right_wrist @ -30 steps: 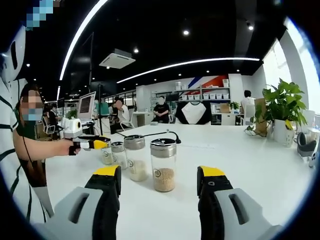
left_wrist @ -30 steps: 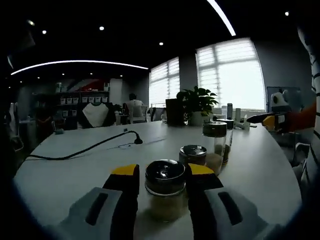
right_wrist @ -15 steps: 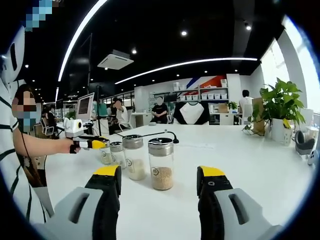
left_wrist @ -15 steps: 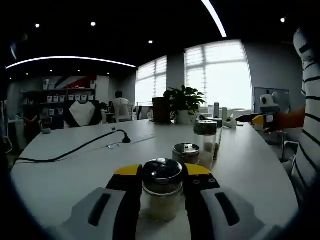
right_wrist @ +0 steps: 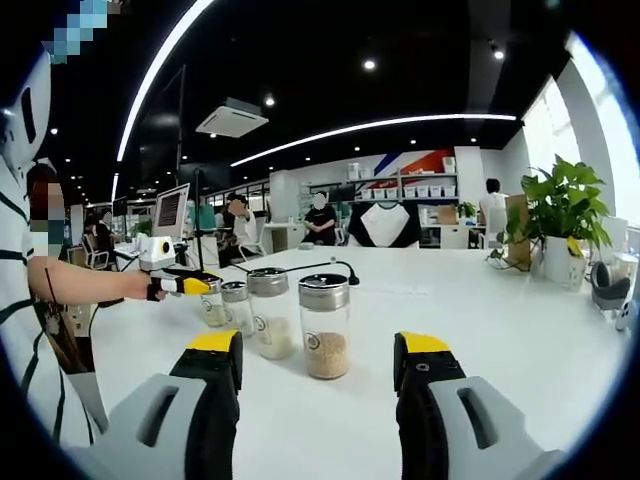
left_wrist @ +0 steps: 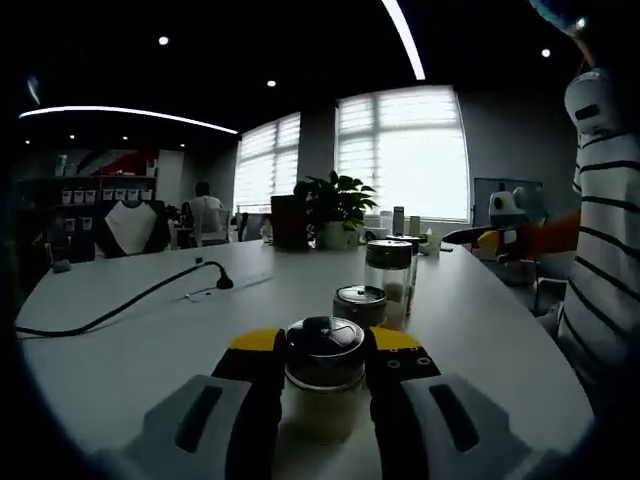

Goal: Rotate the seasoning bottle until the label or dispensing opening points toward the visible target arrow and the bottle remains upright within the marked orientation range

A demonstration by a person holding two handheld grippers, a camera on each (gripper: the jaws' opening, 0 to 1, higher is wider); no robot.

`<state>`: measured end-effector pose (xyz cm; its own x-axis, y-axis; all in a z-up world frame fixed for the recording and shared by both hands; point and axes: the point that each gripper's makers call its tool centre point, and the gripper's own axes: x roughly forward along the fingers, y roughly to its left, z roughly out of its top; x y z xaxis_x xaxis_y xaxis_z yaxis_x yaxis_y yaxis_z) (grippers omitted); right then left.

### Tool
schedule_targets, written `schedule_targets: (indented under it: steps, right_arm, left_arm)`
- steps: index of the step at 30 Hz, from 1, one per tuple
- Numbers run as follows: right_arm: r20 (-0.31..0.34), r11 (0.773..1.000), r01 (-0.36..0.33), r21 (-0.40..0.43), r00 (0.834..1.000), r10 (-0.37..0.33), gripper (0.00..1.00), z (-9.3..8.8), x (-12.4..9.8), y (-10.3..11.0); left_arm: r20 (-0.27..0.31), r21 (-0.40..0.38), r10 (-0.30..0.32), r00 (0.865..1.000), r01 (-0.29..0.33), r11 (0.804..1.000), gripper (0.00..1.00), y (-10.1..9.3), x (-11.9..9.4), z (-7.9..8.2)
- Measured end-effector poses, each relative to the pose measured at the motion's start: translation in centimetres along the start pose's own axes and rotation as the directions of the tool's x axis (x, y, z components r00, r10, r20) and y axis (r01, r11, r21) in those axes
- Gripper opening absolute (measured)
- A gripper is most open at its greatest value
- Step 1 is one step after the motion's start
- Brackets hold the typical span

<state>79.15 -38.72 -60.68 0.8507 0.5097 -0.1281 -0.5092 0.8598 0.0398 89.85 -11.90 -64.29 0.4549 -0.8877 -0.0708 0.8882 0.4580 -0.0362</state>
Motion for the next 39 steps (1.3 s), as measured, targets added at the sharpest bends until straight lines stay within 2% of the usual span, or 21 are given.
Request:
schedule_targets:
  steps: [7, 15, 17, 19, 20, 21, 24, 26, 30, 31, 33, 36, 39]
  right_arm:
    - [-0.001, 1.0, 0.001, -0.009, 1.0, -0.001, 0.61, 0.1, -0.1, 0.0]
    - [-0.01, 1.0, 0.003, -0.022, 1.0, -0.003, 0.62, 0.1, -0.1, 0.0]
    - [-0.014, 1.0, 0.0, -0.027, 1.0, -0.001, 0.62, 0.0, 0.0, 0.1]
    - [-0.014, 1.0, 0.0, -0.026, 1.0, -0.001, 0.62, 0.1, 0.1, 0.1]
    - [-0.013, 1.0, 0.0, -0.026, 1.0, 0.0, 0.62, 0.1, 0.1, 0.1]
    - [-0.012, 1.0, -0.001, -0.027, 1.0, 0.0, 0.62, 0.1, 0.1, 0.1]
    - [-0.012, 1.0, -0.004, -0.03, 1.0, 0.003, 0.62, 0.2, 0.2, 0.1]
    - [-0.012, 1.0, -0.005, -0.027, 1.0, 0.005, 0.62, 0.1, 0.2, 0.2]
    - [-0.017, 1.0, -0.012, -0.027, 1.0, 0.011, 0.62, 0.0, 0.4, 0.4]
    - [-0.016, 1.0, -0.014, -0.028, 1.0, 0.014, 0.62, 0.0, 0.5, 0.5]
    - [-0.016, 0.999, -0.018, -0.029, 1.0, 0.017, 0.62, 0.0, 0.6, 0.6]
    - [-0.017, 0.999, -0.022, -0.035, 1.0, 0.022, 0.62, 0.1, 0.7, 0.7]
    - [-0.009, 0.999, -0.015, -0.03, 1.0, 0.015, 0.62, 0.3, 0.6, 0.5]
  left_arm:
    - [0.011, -0.01, -0.08, 0.997, 0.08, 0.997, 0.33, 0.3, -0.3, -0.3]
    - [0.027, -0.011, -0.085, 0.996, 0.085, 0.996, 0.33, -0.3, -0.1, -0.3]
    - [0.03, -0.023, -0.072, 0.997, 0.073, 0.997, 0.34, -0.2, -0.1, -0.2]
    - [0.05, -0.083, -0.04, 0.998, 0.044, 0.996, 0.34, -0.1, -0.2, 0.0]
    - [0.109, -0.083, -0.035, 0.993, 0.044, 0.996, 0.34, -0.2, -0.4, 0.9]
    - [0.13, -0.096, -0.025, 0.991, 0.038, 0.995, 0.34, -0.2, -0.6, 1.4]
    - [0.13, -0.071, 0.021, 0.991, -0.011, 0.997, 0.35, 0.1, -1.1, 1.9]
    - [0.128, -0.051, 0.024, 0.992, -0.018, 0.999, 0.35, -0.4, -1.1, 2.2]
    - [0.098, 0.006, 0.079, 0.992, -0.08, 0.997, 0.35, -0.6, -1.0, 2.2]
    - [0.088, 0.007, 0.095, 0.992, -0.096, 0.995, 0.35, -0.5, -0.9, 2.0]
    - [0.094, 0.005, 0.088, 0.992, -0.089, 0.996, 0.35, -0.7, -0.8, 2.0]
    - [0.064, 0.021, 0.105, 0.992, -0.107, 0.994, 0.38, -0.6, -0.8, 1.7]
    - [0.085, -0.002, 0.171, 0.982, -0.171, 0.985, 0.37, -0.1, -1.1, 2.2]
